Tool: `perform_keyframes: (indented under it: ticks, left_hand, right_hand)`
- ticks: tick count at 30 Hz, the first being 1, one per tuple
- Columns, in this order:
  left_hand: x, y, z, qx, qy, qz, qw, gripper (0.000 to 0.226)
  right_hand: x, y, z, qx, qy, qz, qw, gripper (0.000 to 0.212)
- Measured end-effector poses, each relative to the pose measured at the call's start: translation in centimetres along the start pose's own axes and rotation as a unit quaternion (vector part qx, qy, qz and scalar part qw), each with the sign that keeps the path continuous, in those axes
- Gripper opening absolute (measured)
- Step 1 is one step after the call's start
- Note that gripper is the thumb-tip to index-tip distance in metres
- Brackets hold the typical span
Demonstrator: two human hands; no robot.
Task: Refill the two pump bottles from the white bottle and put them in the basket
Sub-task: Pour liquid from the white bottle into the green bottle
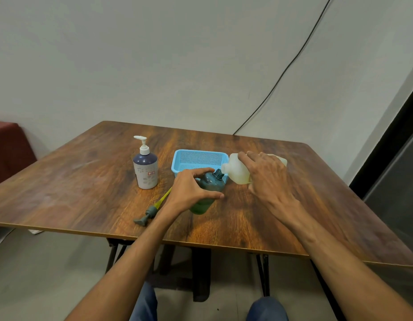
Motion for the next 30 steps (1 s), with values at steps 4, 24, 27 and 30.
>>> perform_keyframes:
  ticks: [4, 24, 27, 30]
  left_hand:
    - [-0.08, -0.15, 0.02, -0.001, 0.005, 0.004, 1.0, 0.08]
    - [-0.16, -0.11, 0.01, -0.005, 0.005, 0.004, 1.0, 0.078]
    - [-0.14, -0.12, 0.03, -0.006, 0.004, 0.006, 1.0, 0.079]
    - [-0.13, -0.17, 0.07, -0.006, 0.004, 0.008, 1.0, 0.079]
  right_hand:
    - [0.01, -0.04, 0.04, 0.001, -0.002, -0.006, 1.0, 0.073]
    - [-0.1, -0.08, 0.22, -0.007, -0.012, -0.011, 1.0, 0.071]
    - [-0.13, -0.1, 0.21, -0.007, -0.012, -0.011, 1.0, 0.072]
    - [-0.16, -0.14, 0.22, -0.008, -0.011, -0.013, 1.0, 0.072]
Point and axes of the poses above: each hand's wrist, its own z-axis towards the middle knuckle, its own x-axis out of the palm, y = z × x, the point moved 3 cm from there along z, towards the middle knuckle, and after that the axes turned 5 degrees about y, right-handed, at the moved point
